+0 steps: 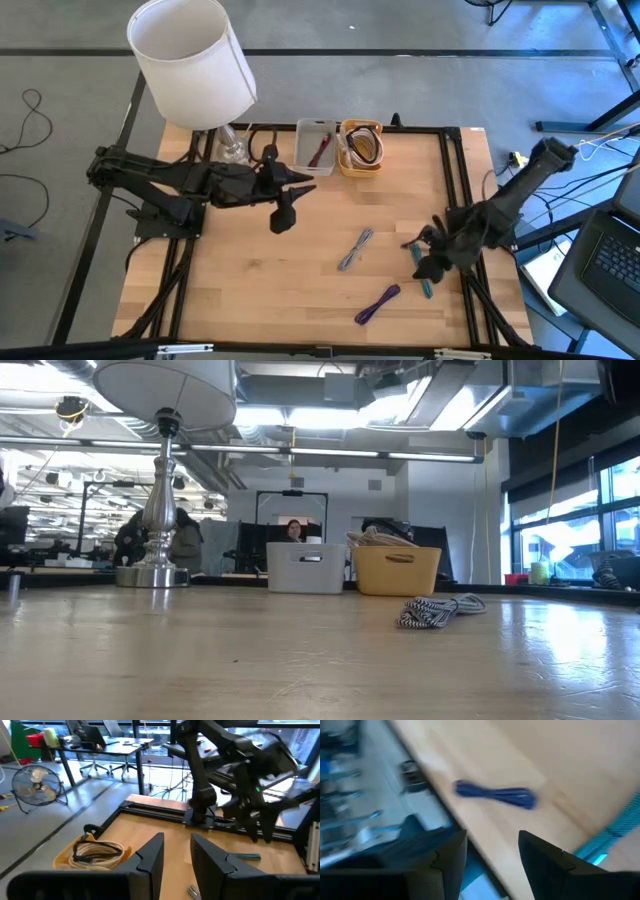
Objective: Pick & Place USB Port
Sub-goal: Put the light blue USB cable into the gray bin, then put the white and black USB cable into the gray bin
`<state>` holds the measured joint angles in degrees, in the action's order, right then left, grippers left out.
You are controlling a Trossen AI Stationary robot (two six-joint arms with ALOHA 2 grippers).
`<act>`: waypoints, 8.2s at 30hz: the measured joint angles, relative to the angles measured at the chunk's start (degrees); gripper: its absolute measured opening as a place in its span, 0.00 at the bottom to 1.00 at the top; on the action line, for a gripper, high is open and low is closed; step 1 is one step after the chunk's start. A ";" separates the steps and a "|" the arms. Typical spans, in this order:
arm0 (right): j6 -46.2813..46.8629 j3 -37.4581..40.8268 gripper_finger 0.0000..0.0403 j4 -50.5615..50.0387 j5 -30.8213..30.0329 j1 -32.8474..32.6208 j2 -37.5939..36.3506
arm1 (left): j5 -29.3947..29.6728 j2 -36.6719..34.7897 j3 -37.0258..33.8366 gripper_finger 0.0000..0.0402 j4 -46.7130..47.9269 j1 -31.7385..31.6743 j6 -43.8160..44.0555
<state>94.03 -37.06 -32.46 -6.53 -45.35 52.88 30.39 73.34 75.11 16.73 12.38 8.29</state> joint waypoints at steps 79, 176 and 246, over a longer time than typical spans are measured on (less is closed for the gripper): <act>-85.87 -40.84 0.04 16.43 -4.20 32.03 16.12 | -29.68 7.37 -0.07 0.47 -30.29 -9.62 2.93; -76.40 -49.94 0.43 -24.60 -6.82 36.49 8.53 | 1.00 38.85 6.06 0.03 3.65 -33.73 18.06; -74.73 -49.91 0.43 -29.77 -2.86 36.49 8.50 | -39.90 30.39 23.96 0.32 12.85 -14.27 12.10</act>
<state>19.30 -86.98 -62.23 -9.39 -8.86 61.39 -9.52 103.73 99.07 29.58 -1.89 20.38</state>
